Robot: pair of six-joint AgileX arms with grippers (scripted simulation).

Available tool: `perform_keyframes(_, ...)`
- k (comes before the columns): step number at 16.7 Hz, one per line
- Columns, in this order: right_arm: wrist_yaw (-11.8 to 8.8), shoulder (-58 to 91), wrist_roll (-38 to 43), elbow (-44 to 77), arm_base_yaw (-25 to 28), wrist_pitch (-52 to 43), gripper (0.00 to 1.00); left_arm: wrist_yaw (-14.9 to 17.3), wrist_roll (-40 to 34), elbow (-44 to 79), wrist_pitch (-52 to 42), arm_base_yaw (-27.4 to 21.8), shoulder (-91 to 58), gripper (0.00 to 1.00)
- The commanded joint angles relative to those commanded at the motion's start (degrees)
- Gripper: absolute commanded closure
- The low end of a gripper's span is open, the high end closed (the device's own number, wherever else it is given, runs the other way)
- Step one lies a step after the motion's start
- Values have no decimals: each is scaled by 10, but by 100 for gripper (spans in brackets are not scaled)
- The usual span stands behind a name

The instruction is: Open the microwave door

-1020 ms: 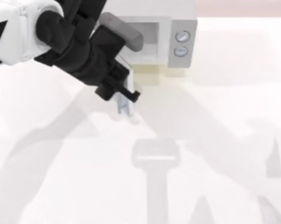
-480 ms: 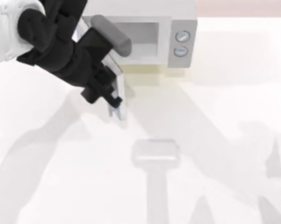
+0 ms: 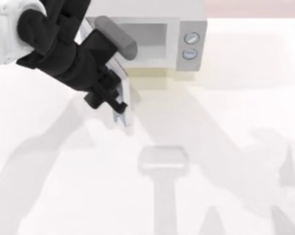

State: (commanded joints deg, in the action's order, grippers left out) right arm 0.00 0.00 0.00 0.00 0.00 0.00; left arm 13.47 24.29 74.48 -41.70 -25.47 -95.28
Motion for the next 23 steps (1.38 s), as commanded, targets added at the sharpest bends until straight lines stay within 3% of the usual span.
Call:
perform_keyframes(17,0,0,0,0,0,0,0,0,0,0,0,0,0,100)
perform_keyframes(23,0,0,0,0,0,0,0,22,43,-2,-13,17,4,100)
